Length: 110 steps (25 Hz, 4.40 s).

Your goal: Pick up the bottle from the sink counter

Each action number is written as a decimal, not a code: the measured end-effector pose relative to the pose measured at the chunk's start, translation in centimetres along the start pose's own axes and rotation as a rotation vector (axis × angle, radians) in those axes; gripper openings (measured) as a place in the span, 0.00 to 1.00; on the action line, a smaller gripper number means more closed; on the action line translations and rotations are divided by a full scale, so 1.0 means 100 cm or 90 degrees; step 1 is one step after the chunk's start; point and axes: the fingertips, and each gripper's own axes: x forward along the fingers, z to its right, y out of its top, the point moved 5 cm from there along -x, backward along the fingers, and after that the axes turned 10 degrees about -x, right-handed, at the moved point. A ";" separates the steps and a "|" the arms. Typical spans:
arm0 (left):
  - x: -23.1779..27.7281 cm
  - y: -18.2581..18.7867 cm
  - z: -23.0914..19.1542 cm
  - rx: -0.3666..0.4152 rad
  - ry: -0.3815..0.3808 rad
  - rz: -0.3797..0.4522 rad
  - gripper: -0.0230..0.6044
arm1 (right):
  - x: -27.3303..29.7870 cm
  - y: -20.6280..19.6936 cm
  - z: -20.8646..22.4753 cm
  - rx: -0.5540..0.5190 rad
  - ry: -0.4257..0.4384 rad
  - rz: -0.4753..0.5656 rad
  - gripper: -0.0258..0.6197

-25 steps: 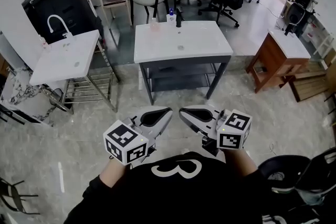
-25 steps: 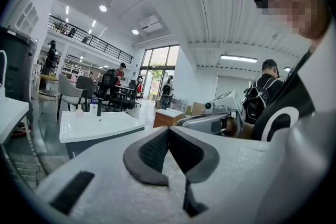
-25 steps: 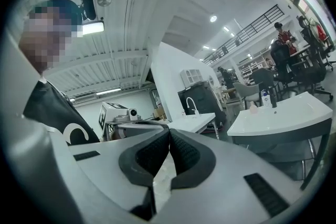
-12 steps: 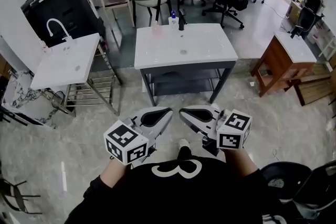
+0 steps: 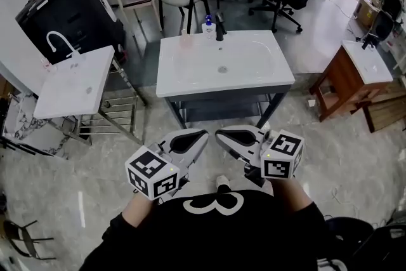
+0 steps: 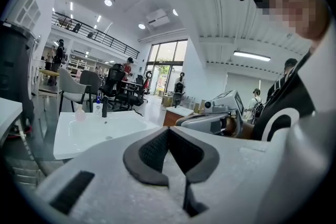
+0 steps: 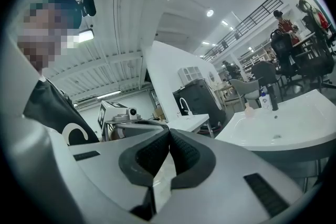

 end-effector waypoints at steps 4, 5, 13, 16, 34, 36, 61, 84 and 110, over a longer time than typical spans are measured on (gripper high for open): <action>0.035 0.011 -0.030 -0.015 0.004 -0.009 0.06 | 0.005 0.004 0.048 0.014 -0.004 -0.006 0.06; 0.043 0.014 -0.037 -0.019 0.005 -0.010 0.06 | 0.007 0.004 0.060 0.018 -0.003 -0.008 0.06; 0.101 0.030 -0.082 -0.042 0.017 -0.023 0.06 | 0.021 0.008 0.138 0.036 0.022 -0.022 0.06; 0.115 0.036 -0.092 -0.039 0.029 -0.017 0.06 | 0.024 0.009 0.161 0.035 0.033 -0.020 0.06; 0.130 0.058 -0.173 -0.057 0.073 -0.017 0.06 | 0.076 0.011 0.223 0.050 0.036 -0.014 0.06; 0.133 0.067 -0.191 -0.054 0.073 -0.021 0.06 | 0.089 0.014 0.236 0.055 0.031 -0.011 0.06; 0.174 0.141 -0.397 -0.045 0.043 -0.039 0.06 | 0.219 0.027 0.370 0.114 -0.056 -0.035 0.06; 0.229 0.143 -0.510 -0.037 0.036 -0.085 0.36 | 0.250 0.012 0.428 0.156 -0.127 -0.073 0.06; 0.291 0.100 -0.580 0.041 0.103 -0.111 0.42 | 0.247 -0.034 0.449 0.206 -0.163 -0.117 0.06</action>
